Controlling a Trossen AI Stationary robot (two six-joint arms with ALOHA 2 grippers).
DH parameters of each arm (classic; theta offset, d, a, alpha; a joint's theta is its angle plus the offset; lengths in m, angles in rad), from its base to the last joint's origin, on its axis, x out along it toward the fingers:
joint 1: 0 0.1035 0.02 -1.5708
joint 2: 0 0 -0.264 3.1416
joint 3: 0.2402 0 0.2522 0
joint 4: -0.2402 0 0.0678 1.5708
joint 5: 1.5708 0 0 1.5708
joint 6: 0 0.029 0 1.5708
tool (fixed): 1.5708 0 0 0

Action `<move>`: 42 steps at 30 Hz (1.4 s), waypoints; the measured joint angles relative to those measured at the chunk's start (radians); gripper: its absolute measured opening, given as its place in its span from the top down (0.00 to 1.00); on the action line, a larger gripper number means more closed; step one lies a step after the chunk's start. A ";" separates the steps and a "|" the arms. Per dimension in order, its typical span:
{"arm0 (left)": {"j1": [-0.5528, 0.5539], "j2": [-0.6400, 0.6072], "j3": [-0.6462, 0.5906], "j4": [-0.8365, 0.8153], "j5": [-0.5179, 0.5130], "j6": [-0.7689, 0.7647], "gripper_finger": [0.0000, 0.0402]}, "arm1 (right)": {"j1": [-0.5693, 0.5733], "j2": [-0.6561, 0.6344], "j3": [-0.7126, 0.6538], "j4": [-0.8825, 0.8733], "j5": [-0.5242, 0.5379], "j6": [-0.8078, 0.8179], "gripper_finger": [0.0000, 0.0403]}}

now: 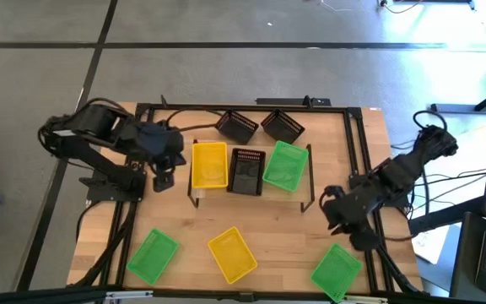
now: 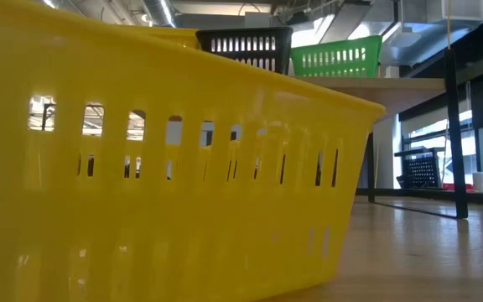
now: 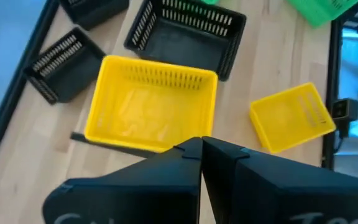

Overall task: Stack baskets on shelf by color
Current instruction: Stack the right black bin on the other black bin on the shelf

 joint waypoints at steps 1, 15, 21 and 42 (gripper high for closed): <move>-0.011 -0.003 0.000 -0.003 0.000 -0.019 1.00 | 0.008 0.012 0.000 0.018 0.009 0.004 0.81; -0.266 0.020 -0.203 -0.123 0.153 -0.619 1.00 | 0.045 0.046 0.000 0.138 0.208 0.141 0.81; -0.395 0.020 -0.373 0.018 0.204 -0.815 1.00 | 0.045 0.046 0.000 0.138 0.209 0.215 0.81; -0.439 -0.038 -0.480 0.211 -0.153 -0.837 1.00 | -0.107 0.040 0.144 0.063 0.701 0.273 0.81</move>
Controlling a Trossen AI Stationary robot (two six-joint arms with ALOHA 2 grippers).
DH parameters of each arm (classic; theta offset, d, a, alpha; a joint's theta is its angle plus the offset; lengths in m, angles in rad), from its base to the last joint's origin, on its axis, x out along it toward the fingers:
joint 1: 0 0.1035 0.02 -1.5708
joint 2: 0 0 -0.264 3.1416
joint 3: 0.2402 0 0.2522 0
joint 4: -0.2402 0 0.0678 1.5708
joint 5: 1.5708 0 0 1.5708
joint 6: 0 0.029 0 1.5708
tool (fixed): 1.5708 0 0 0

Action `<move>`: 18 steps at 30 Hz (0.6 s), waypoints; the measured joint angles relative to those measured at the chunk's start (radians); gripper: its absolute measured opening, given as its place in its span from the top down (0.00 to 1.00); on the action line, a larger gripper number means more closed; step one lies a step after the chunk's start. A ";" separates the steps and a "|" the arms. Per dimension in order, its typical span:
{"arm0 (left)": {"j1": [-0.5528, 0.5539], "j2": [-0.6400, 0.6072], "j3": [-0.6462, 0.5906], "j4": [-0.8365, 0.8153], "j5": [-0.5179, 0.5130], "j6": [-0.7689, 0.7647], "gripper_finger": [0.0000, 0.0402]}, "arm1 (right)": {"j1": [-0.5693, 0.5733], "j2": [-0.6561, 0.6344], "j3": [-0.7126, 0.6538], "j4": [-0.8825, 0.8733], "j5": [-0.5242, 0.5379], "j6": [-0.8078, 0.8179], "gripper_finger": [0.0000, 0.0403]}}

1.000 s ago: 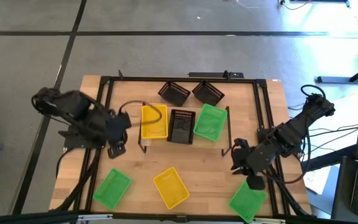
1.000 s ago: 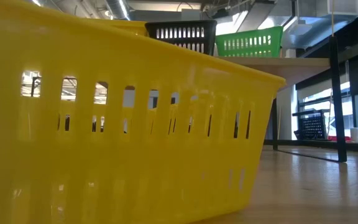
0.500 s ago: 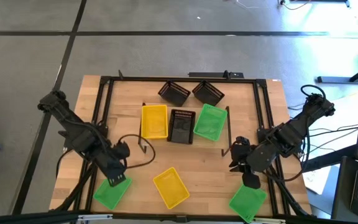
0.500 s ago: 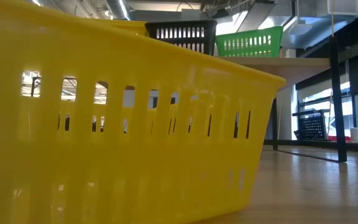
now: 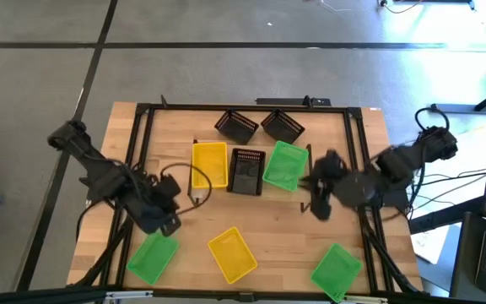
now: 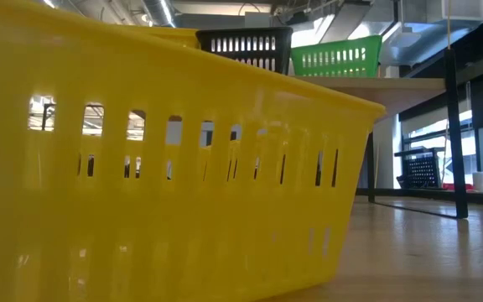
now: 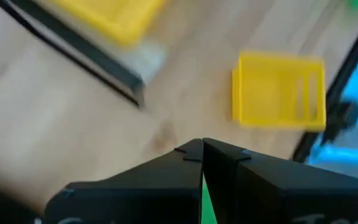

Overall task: Stack baskets on shelf by color
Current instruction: Stack the right black bin on the other black bin on the shelf

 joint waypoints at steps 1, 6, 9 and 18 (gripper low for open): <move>0.014 -0.013 0.007 0.000 -0.028 0.013 1.00 | -0.032 0.000 0.024 -0.017 0.008 -0.035 0.81; 0.110 -0.101 0.018 -0.014 -0.127 0.036 1.00 | -0.263 -0.001 0.124 -0.042 -0.055 -0.231 0.81; 0.200 -0.133 0.018 -0.012 -0.149 0.098 1.00 | -0.438 -0.001 0.163 -0.043 -0.194 -0.400 0.81; 0.455 -0.181 0.018 0.008 -0.146 0.297 1.00 | -0.942 0.041 0.178 -0.044 -0.553 -0.611 0.81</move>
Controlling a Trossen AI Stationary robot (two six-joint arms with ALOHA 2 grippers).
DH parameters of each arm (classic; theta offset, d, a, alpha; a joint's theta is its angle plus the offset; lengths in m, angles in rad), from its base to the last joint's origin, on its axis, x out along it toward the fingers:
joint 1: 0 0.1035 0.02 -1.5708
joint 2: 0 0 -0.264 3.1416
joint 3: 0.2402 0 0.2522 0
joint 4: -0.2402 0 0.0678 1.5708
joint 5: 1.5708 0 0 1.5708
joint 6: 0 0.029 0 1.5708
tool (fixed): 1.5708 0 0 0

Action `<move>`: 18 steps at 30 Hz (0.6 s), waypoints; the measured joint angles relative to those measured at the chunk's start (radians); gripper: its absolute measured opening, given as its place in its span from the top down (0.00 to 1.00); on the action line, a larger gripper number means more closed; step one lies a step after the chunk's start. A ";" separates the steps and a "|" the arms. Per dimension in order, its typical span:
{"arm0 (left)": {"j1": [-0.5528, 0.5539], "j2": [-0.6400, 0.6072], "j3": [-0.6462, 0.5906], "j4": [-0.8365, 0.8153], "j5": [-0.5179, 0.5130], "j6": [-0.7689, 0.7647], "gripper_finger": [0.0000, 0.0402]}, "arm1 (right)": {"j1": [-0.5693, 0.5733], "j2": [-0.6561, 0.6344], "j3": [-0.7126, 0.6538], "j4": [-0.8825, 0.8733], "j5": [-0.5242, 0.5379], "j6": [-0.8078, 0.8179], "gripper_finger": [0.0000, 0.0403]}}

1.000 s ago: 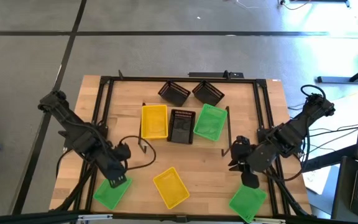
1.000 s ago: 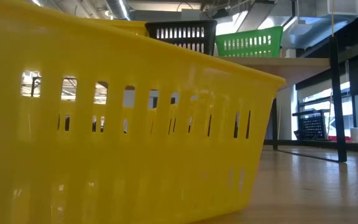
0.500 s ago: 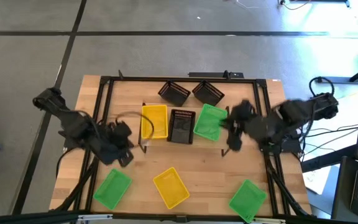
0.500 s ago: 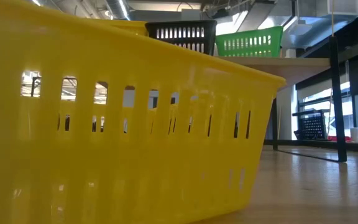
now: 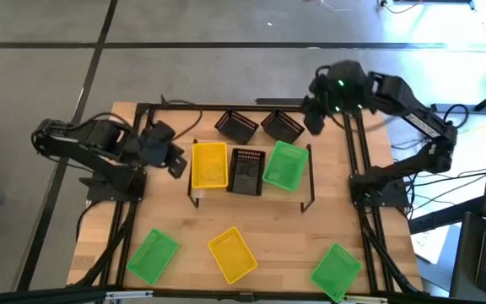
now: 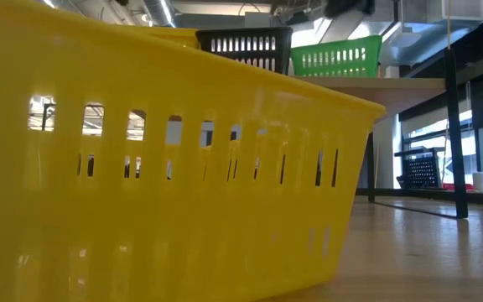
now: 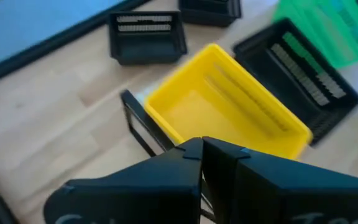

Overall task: Stack baskets on shelf by color
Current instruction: Stack the right black bin on the other black bin on the shelf

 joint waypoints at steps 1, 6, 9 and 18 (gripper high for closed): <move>0.024 0.000 0.000 0.000 0.005 0.019 1.00 | -0.038 0.018 0.000 -0.001 -0.001 0.019 0.81; 0.109 0.001 0.000 0.003 0.008 0.061 1.00 | -0.179 0.126 0.000 -0.002 0.006 0.066 0.81; 0.139 0.001 0.000 0.005 0.009 0.073 1.00 | -0.232 0.206 0.000 -0.008 0.006 0.065 0.81; 0.192 0.001 0.000 0.005 0.025 0.070 1.00 | -0.310 0.433 -0.001 -0.008 0.006 0.050 0.81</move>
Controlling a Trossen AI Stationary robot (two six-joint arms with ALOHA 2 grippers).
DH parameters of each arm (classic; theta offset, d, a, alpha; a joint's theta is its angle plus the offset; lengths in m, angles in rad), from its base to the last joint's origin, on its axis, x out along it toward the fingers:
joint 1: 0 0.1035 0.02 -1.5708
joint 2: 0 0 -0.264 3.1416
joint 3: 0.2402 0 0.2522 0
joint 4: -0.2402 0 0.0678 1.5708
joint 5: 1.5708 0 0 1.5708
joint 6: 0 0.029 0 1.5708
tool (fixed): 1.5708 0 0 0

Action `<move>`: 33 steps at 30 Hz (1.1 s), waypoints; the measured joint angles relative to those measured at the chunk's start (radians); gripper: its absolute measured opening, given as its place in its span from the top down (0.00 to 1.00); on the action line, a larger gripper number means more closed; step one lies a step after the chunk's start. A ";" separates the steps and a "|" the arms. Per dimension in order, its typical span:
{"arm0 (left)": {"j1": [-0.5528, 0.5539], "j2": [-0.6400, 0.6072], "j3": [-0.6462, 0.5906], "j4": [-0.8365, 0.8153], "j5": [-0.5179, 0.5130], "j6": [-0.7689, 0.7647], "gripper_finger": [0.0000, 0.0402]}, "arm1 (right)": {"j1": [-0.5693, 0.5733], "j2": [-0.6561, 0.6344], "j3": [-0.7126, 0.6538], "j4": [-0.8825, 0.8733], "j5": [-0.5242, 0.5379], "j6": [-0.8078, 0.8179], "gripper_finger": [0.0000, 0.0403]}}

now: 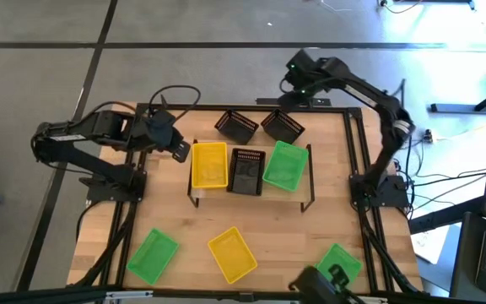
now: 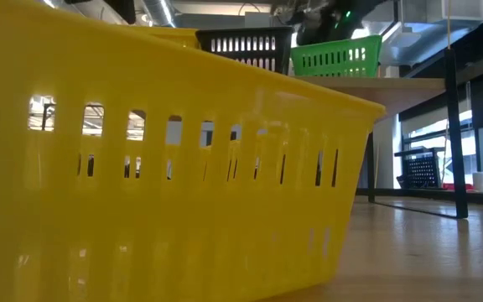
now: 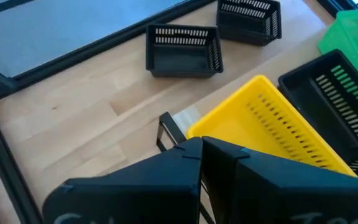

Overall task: Stack baskets on shelf by color
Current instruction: Stack the right black bin on the other black bin on the shelf

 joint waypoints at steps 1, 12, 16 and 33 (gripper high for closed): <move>0.004 0.000 0.000 0.000 0.009 0.000 1.00 | -0.004 0.021 0.000 0.001 0.000 -0.006 0.81; 0.052 0.000 0.000 0.060 0.031 0.004 1.00 | -0.011 0.222 0.000 0.086 -0.027 -0.106 0.81; 0.061 0.000 0.000 0.060 0.031 0.005 1.00 | -0.012 0.261 0.000 0.138 -0.017 -0.118 0.81; 0.061 0.001 0.000 0.059 0.031 0.005 1.00 | -0.033 0.314 0.000 0.156 0.027 -0.169 0.81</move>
